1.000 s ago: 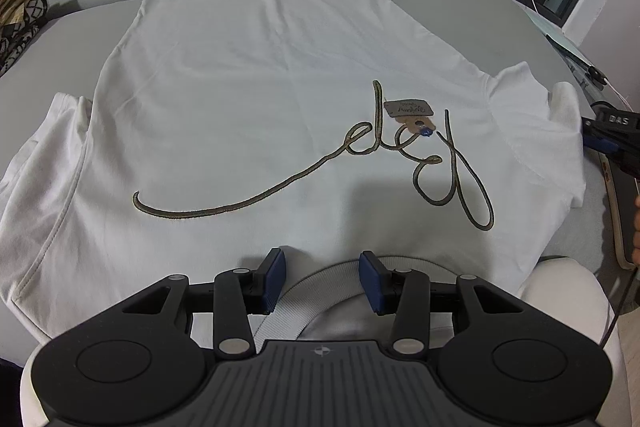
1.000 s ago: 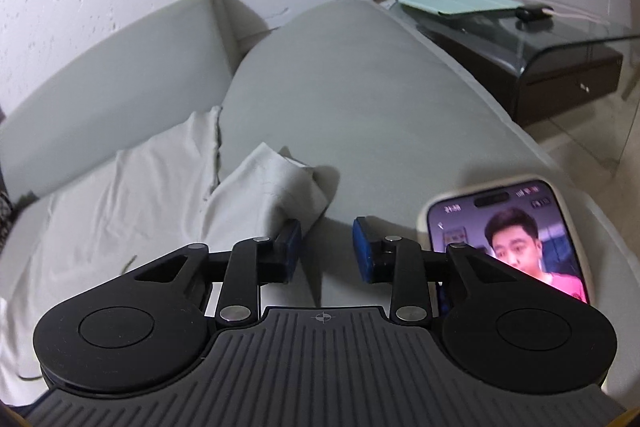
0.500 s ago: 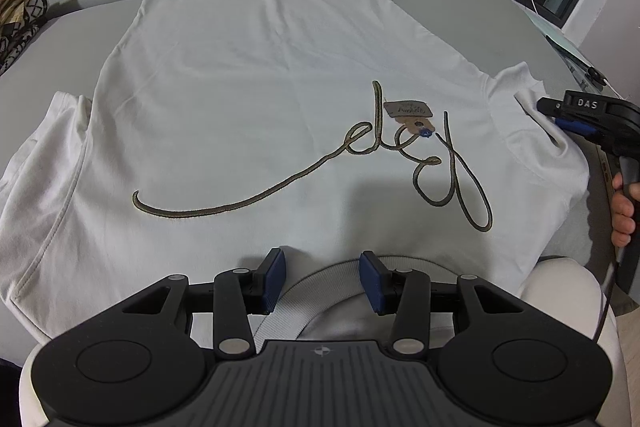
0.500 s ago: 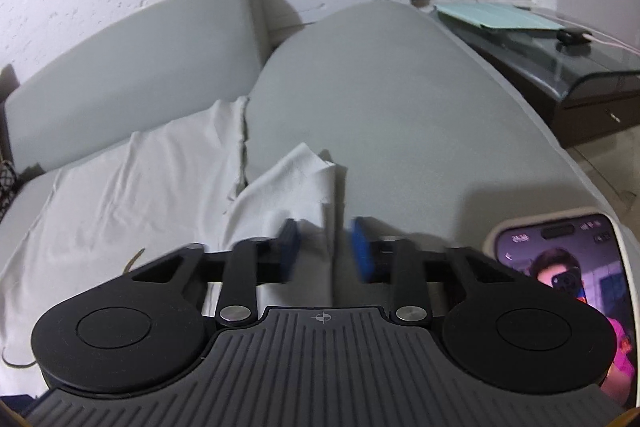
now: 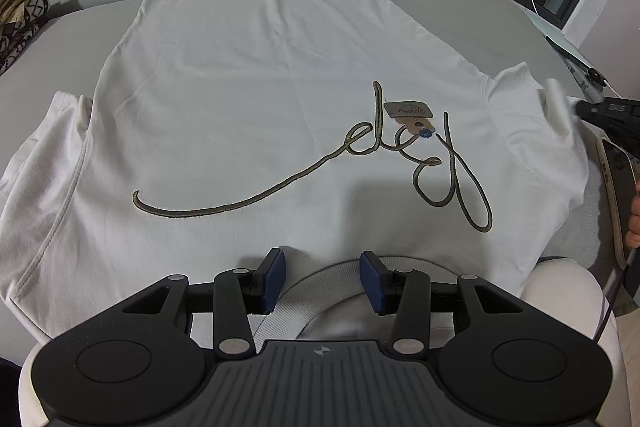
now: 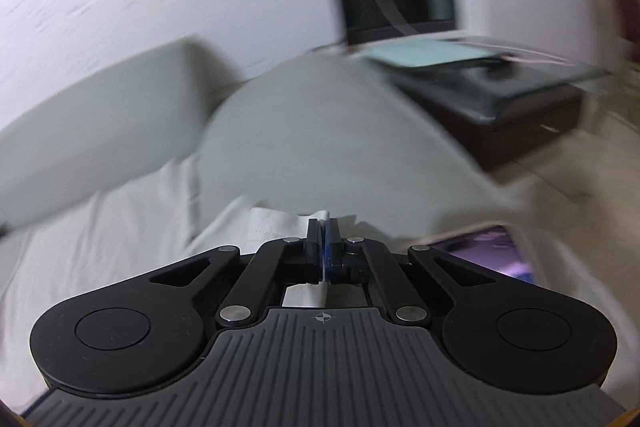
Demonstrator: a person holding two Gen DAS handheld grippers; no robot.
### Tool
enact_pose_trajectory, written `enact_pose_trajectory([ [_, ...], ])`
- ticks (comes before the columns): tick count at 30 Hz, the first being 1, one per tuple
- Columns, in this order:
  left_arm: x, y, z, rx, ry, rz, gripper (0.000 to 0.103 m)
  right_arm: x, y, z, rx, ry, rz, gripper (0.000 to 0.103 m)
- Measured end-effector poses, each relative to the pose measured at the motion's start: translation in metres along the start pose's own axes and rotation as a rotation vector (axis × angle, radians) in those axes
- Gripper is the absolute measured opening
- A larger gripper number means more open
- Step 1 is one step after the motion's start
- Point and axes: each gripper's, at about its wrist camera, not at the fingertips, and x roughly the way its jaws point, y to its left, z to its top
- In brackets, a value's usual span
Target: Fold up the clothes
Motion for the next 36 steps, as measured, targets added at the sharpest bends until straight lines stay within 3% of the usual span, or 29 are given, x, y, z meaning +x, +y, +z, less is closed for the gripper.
enact_pose_trajectory([
  [4,0.001,-0.002,0.001,0.001,0.003,0.007,0.044,0.015,-0.012,0.002,0.020,0.134,-0.021,0.001],
  [6,0.001,-0.003,0.001,0.005,0.004,0.013,0.044,0.005,-0.016,0.007,0.054,0.127,-0.014,0.002],
  [9,0.000,-0.003,0.001,0.005,0.005,0.015,0.044,-0.010,-0.024,0.015,0.110,0.110,-0.002,0.021],
  [11,0.000,-0.003,0.002,0.008,0.006,0.017,0.044,-0.037,-0.046,0.024,0.241,0.010,0.038,0.036],
  [12,-0.001,-0.003,0.002,0.011,0.009,0.018,0.044,-0.051,-0.058,0.029,0.299,-0.060,0.026,0.052],
  [13,-0.002,-0.004,0.002,0.014,0.013,0.018,0.044,-0.065,-0.072,0.031,0.355,-0.131,-0.023,0.060],
  [15,-0.008,-0.003,0.004,-0.001,0.034,0.017,0.043,-0.092,-0.099,0.035,0.463,-0.268,-0.122,0.062],
  [18,-0.024,-0.001,0.009,-0.059,0.091,-0.014,0.043,-0.121,-0.138,0.040,0.560,-0.386,-0.298,0.065],
  [20,-0.041,0.004,0.013,-0.113,0.120,-0.056,0.043,-0.131,-0.149,0.049,0.494,-0.400,-0.420,0.065],
  [23,-0.073,0.014,0.017,-0.189,0.124,-0.145,0.049,-0.127,-0.150,0.068,0.262,-0.301,-0.517,0.076],
  [24,-0.081,0.016,0.018,-0.193,0.121,-0.157,0.053,-0.121,-0.150,0.069,0.219,-0.266,-0.488,0.083],
  [26,-0.089,0.012,0.018,-0.144,0.089,-0.121,0.060,-0.104,-0.152,0.068,0.192,-0.212,-0.383,0.084],
  [31,-0.074,-0.009,0.014,-0.007,-0.021,-0.023,0.059,-0.051,-0.146,0.052,0.258,-0.126,-0.084,0.084],
  [36,-0.057,-0.028,0.020,0.022,-0.047,-0.050,0.065,-0.002,-0.119,0.045,0.228,-0.055,0.015,0.084],
])
